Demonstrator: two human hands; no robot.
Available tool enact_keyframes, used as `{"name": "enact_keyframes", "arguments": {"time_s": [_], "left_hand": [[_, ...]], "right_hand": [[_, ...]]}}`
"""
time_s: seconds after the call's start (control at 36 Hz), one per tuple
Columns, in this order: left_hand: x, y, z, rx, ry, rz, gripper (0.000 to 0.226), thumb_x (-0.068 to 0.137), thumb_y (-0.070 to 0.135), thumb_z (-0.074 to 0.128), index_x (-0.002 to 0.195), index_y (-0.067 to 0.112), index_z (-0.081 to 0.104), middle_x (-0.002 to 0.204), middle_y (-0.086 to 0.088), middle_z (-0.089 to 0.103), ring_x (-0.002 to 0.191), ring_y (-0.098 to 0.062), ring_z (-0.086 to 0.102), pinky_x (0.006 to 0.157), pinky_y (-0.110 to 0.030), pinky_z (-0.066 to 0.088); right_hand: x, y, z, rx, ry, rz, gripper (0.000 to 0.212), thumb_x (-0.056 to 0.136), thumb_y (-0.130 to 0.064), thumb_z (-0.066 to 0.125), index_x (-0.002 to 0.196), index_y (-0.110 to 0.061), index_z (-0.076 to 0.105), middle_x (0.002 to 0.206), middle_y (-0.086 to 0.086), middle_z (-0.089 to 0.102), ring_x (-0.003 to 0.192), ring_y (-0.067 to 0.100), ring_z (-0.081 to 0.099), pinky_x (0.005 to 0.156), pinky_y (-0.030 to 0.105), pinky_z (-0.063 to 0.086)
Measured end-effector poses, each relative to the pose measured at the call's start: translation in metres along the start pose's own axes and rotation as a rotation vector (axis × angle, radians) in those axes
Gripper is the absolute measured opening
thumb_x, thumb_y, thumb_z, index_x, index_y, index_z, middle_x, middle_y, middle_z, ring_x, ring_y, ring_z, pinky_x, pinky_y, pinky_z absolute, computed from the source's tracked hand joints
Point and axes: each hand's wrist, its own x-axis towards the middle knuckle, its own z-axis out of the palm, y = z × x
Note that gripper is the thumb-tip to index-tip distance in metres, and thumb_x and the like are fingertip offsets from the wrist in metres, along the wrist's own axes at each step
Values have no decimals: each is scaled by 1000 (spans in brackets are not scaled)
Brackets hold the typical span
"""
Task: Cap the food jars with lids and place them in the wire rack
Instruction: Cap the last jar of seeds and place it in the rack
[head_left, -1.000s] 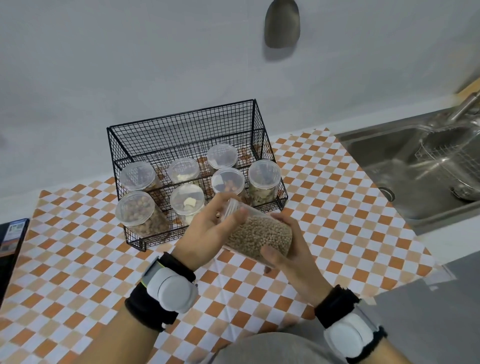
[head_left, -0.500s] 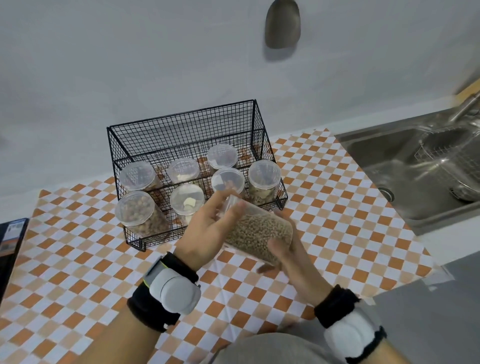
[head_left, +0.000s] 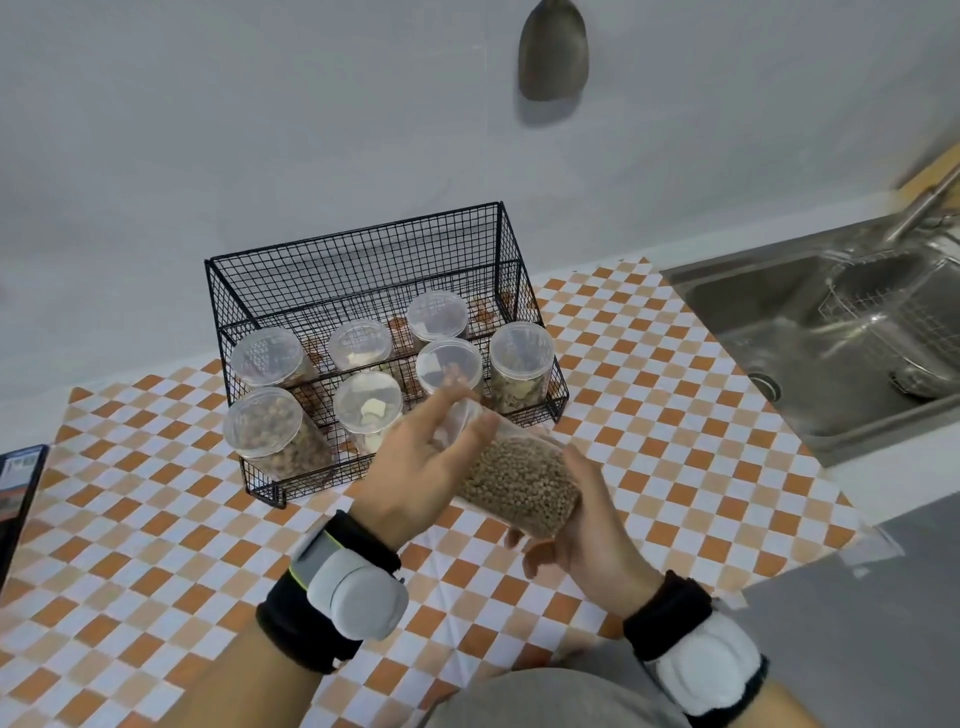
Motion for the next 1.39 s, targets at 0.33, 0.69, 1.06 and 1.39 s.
{"name": "enact_keyframes", "arguments": {"time_s": [0.33,0.69,1.06,1.39], "left_hand": [[-4,8,15,155,116,43,75,79,85,32,131,37,57,106,6,63,85,-6,59,69,-29,45],[-2,12,14,264,115,95,74,84,80,30,132,32,57,109,5,61,91,-11,58,74,-21,43],[22,28,8,129,48,34,92,61,85,57,137,33,51,125,10,58,112,-8,55,87,-24,46],[76,59,-4,153,222,87,88,65,82,61,138,33,49,126,9,53,115,-13,55,97,-43,53]], "right_hand": [[12,19,7,-69,333,-17,68,98,-67,36,119,-8,63,75,13,59,54,21,56,44,22,40],[24,11,6,104,333,129,59,99,-59,43,99,-5,65,64,14,60,44,25,51,37,20,33],[36,-7,-7,194,110,82,65,104,-57,30,125,-3,61,93,22,71,63,35,66,48,32,49],[46,-12,-40,80,146,57,68,89,-59,62,143,-21,49,126,18,70,107,42,70,77,52,57]]}}
